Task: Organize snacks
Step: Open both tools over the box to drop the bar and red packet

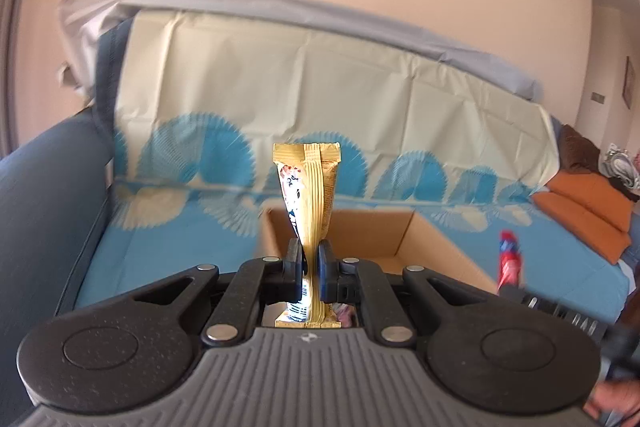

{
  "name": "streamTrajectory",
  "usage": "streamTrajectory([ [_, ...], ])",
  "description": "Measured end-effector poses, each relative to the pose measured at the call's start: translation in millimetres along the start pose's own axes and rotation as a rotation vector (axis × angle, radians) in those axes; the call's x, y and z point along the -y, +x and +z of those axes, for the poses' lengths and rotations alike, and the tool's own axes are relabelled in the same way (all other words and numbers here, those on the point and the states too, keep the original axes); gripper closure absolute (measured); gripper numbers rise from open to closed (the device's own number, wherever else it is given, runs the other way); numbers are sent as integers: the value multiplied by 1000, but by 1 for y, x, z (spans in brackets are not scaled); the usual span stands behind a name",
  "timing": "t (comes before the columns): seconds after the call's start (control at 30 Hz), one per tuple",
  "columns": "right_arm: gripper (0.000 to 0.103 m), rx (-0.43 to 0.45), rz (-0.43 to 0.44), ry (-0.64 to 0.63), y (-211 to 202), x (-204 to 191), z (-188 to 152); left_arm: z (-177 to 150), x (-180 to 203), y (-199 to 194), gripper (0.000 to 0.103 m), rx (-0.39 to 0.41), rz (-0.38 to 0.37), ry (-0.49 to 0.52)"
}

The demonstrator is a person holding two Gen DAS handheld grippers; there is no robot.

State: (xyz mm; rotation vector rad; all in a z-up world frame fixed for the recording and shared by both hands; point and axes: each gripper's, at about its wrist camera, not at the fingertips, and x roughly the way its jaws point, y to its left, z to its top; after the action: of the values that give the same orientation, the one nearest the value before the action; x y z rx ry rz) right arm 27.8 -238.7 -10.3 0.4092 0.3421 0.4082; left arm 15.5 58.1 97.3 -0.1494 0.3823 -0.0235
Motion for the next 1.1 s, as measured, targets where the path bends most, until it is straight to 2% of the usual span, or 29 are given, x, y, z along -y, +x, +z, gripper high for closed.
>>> streamTrajectory([
  [0.1,57,1,-41,2,6,0,0,23,19,21,95,18,-44,8],
  [0.27,57,11,-77,-5,10,1,-2,43,48,61,95,18,-79,19],
  [0.43,57,4,-69,2,13,4,-2,44,72,89,95,-4,-106,32],
  [0.63,56,1,-66,11,14,6,-2,35,93,103,93,-40,-134,84],
  [0.7,50,-6,-69,15,15,6,-2,33,93,103,69,-55,-134,82],
  [0.73,43,-19,-70,16,17,6,-2,33,93,101,41,-52,-131,75],
  [0.77,25,-30,-74,19,19,6,-2,32,91,96,26,-39,-128,64],
  [0.8,14,-26,-85,17,18,5,-2,31,88,89,23,-24,-127,56],
  [1.0,6,-42,-97,11,20,4,-2,5,70,50,16,-39,-101,26],
  [1.1,1,-60,-106,3,22,2,-4,-16,54,25,5,-43,-58,-3],
])
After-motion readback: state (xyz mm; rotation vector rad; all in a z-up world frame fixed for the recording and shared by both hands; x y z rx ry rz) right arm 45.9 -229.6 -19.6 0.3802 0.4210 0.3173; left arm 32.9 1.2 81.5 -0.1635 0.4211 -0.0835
